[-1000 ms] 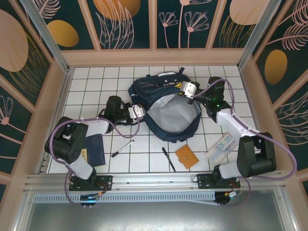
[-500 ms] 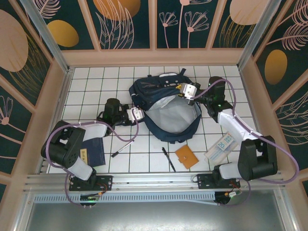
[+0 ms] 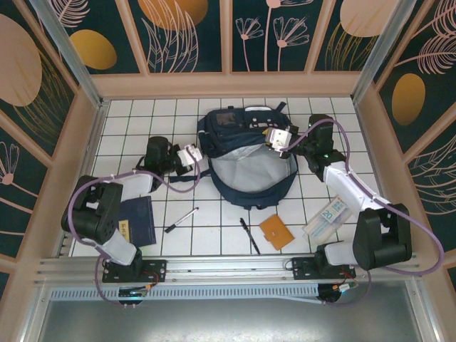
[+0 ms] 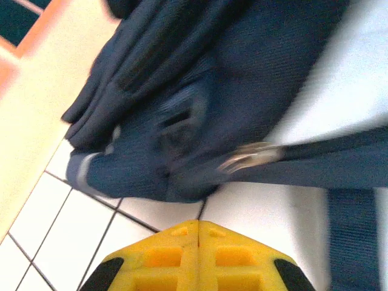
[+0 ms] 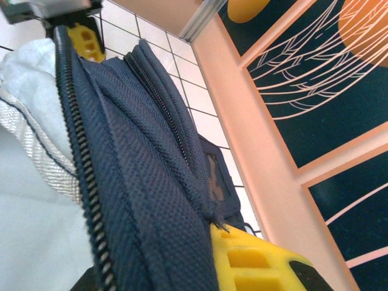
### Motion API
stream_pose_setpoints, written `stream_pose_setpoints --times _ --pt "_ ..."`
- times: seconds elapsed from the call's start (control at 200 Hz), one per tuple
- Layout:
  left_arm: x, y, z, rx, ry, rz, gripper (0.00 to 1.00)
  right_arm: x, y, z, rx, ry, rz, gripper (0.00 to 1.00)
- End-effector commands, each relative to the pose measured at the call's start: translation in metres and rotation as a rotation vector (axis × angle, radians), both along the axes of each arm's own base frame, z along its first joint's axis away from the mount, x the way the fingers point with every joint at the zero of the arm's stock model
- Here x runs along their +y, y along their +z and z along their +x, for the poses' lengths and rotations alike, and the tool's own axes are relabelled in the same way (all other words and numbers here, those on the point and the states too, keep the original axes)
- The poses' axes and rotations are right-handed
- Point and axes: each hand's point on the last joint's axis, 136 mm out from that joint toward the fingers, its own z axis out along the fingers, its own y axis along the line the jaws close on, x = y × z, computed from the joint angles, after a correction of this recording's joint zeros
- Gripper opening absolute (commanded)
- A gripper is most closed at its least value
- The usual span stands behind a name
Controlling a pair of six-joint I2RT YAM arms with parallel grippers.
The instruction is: Pack the student bag
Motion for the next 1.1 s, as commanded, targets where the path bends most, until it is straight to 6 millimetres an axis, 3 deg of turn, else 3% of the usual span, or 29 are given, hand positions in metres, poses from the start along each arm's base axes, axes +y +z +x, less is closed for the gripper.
stream_pose_setpoints --times 0.0,0.125,0.185,0.275,0.355,0.37,0.44,0.55,0.626,0.731,0.881,0.976,1.091 --pt "0.019 -0.027 0.022 0.125 0.115 0.046 0.00 0.005 0.031 -0.009 -0.129 0.027 0.010 0.00" --pt "0.022 -0.036 0.040 0.162 0.168 0.046 0.00 0.019 0.035 -0.019 -0.140 0.075 0.024 0.00" --pt "0.015 -0.034 0.038 0.161 0.118 0.035 0.00 0.022 0.037 -0.020 -0.138 0.084 0.035 0.00" --pt "-0.003 -0.026 0.010 0.117 -0.065 0.006 0.01 0.022 0.039 -0.017 -0.145 0.067 0.049 0.00" --pt "-0.017 -0.012 -0.025 0.070 -0.247 -0.026 0.16 0.021 0.043 -0.015 -0.149 0.058 0.055 0.00" --pt "-0.020 -0.008 -0.030 0.063 -0.269 -0.037 0.24 0.021 0.045 -0.015 -0.151 0.059 0.057 0.00" --pt "-0.022 0.002 -0.042 0.084 -0.301 -0.066 0.34 0.020 0.050 -0.013 -0.150 0.059 0.068 0.00" --pt "-0.026 0.009 -0.065 0.150 -0.332 -0.113 0.39 0.020 0.057 -0.010 -0.149 0.065 0.081 0.00" --pt "-0.026 0.008 -0.079 0.108 -0.320 -0.111 0.51 0.021 0.058 -0.009 -0.149 0.068 0.083 0.00" --pt "-0.026 0.008 -0.076 0.033 -0.271 -0.102 0.56 0.024 0.059 -0.010 -0.141 0.083 0.097 0.00" --pt "-0.028 -0.004 -0.054 0.070 -0.206 -0.050 0.56 0.028 0.060 -0.013 -0.131 0.100 0.117 0.00" --pt "-0.036 -0.003 -0.052 0.051 -0.213 -0.043 0.56 0.028 0.059 -0.012 -0.122 0.097 0.127 0.00" --pt "-0.053 0.019 -0.046 0.041 -0.160 -0.144 0.53 0.029 0.059 -0.011 -0.107 0.097 0.138 0.00"
